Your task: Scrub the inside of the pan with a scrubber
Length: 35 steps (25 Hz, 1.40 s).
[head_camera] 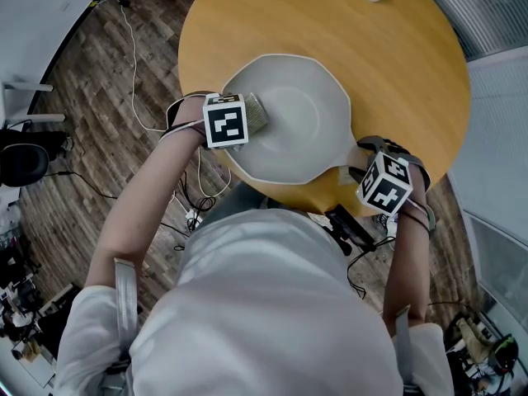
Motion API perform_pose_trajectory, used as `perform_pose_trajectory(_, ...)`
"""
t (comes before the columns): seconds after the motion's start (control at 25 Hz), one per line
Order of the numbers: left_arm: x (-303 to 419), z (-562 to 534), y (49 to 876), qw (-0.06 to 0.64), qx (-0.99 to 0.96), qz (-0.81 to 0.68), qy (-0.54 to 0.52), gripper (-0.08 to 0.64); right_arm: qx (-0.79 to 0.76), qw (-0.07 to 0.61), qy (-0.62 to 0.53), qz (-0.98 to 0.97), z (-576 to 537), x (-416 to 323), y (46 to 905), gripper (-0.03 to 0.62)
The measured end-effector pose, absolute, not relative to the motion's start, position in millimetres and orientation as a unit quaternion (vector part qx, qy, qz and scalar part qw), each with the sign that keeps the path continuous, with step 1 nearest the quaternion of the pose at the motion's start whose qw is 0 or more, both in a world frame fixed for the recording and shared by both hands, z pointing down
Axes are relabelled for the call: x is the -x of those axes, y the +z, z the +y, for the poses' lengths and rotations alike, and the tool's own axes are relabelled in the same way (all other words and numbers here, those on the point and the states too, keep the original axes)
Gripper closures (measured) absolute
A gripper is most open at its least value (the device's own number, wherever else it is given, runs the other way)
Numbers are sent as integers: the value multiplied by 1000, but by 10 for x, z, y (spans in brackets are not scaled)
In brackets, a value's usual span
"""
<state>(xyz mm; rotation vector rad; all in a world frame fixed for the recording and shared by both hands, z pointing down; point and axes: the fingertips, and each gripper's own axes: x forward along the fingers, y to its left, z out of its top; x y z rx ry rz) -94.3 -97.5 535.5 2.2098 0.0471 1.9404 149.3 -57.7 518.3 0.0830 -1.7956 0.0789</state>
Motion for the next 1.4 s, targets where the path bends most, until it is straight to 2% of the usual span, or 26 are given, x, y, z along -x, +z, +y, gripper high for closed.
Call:
perform_pose_trajectory(0.88, 803, -597, 5478, 53, -724, 119, 677, 543, -34, 623, 34, -781, -584, -1463, 5229, 351)
perform_pose_trajectory(1.4, 664, -421, 5438, 86, -737, 145, 654, 543, -33, 624, 35, -780, -575, -1454, 5177, 351)
